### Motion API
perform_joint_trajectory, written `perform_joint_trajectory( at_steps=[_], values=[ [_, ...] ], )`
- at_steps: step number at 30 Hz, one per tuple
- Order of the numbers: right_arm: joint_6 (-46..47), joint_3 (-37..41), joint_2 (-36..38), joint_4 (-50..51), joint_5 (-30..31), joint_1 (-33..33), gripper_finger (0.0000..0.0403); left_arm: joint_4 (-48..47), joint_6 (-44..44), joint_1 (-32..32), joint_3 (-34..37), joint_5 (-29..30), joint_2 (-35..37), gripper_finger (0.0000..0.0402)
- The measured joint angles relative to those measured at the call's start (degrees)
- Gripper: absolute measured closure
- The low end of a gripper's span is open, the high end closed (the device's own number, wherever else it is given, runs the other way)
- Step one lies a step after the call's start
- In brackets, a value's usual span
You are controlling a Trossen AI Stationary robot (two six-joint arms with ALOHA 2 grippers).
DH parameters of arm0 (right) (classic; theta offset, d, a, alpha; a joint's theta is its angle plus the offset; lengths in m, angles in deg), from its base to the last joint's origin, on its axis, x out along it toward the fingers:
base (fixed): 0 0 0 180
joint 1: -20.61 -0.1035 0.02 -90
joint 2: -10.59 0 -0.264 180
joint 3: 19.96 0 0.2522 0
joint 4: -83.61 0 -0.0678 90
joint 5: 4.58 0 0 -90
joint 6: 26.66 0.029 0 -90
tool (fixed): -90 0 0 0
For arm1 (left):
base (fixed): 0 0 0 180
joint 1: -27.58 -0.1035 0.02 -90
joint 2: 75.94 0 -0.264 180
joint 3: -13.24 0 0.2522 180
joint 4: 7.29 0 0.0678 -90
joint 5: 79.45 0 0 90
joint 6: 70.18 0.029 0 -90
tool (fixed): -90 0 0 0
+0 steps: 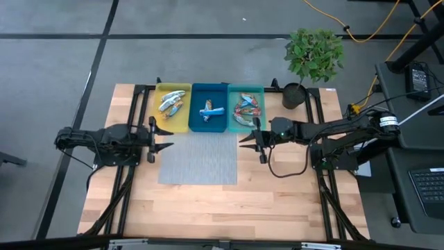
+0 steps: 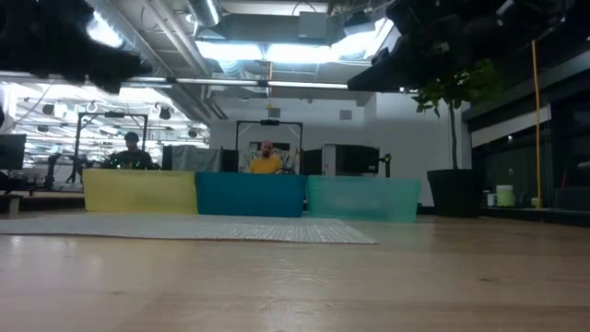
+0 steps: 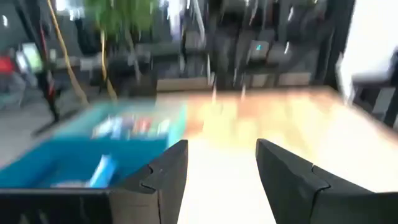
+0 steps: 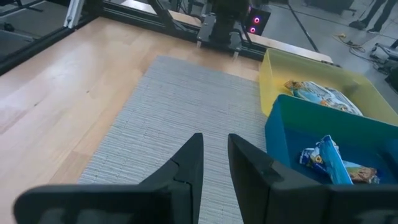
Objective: Pick and place Granola Bars by type
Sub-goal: Return to Home Position
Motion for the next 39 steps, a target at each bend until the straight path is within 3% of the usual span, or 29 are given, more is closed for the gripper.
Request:
perform_joint_trajectory(
  at_steps=[5, 12, 18, 26, 32, 39],
  values=[
    [-0.11, 0.00, 0.00, -0.03, 0.01, -0.11, 0.0325, -7.17, -1.04, 0.00, 0.58, 1.03, 0.03, 0.0219],
    [-0.05, 0.00, 0.00, -0.40, 0.02, -0.35, 0.0325, -5.94, 1.78, -0.02, 0.78, 0.72, 0.05, 0.0219],
    [-0.29, 0.00, 0.00, -0.33, -0.01, -0.88, 0.0325, 8.00, 4.80, 0.00, 5.35, -9.30, 0.05, 0.0219],
    [-0.40, 0.00, 0.00, 0.10, -0.01, -1.62, 0.0324, 9.52, 6.08, 0.04, 5.47, -15.59, 0.05, 0.0219],
    [-0.40, 0.00, 0.00, 0.10, -0.01, -1.62, 0.0324, 9.16, 8.55, 0.04, 5.47, -15.04, 0.05, 0.0219],
    [-0.15, 0.00, 0.00, 0.10, 0.01, -1.62, 0.0324, 8.50, 7.86, -0.26, 5.47, -8.53, -0.37, 0.0219]
  ],
)
